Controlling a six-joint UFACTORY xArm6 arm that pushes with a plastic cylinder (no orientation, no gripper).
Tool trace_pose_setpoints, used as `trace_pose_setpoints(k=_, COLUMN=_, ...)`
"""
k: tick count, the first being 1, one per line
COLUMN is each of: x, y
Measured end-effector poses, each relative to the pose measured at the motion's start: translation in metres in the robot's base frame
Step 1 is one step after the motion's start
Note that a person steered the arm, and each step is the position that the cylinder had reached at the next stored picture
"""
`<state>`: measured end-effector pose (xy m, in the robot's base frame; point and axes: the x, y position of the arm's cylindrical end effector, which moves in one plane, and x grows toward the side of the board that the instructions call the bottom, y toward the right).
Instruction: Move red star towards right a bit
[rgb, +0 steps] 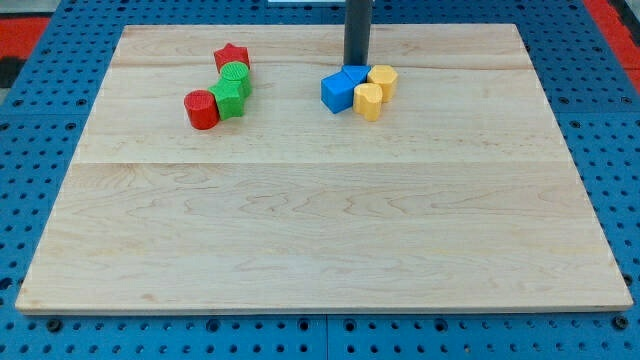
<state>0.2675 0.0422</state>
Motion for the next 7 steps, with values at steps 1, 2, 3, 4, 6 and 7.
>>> trace_pose_setpoints(k=1, x=-0.033, y=-0.05)
trace_pose_setpoints(k=2, x=-0.055, y=-0.106)
trace_pose_setpoints(k=3, x=-0.045, y=-0.16)
trace_pose_setpoints(k=4, x=-0.013, y=-0.207)
trace_pose_setpoints(k=6, x=0.05, y=-0.22)
trace_pose_setpoints(k=7, x=0.03, y=-0.263)
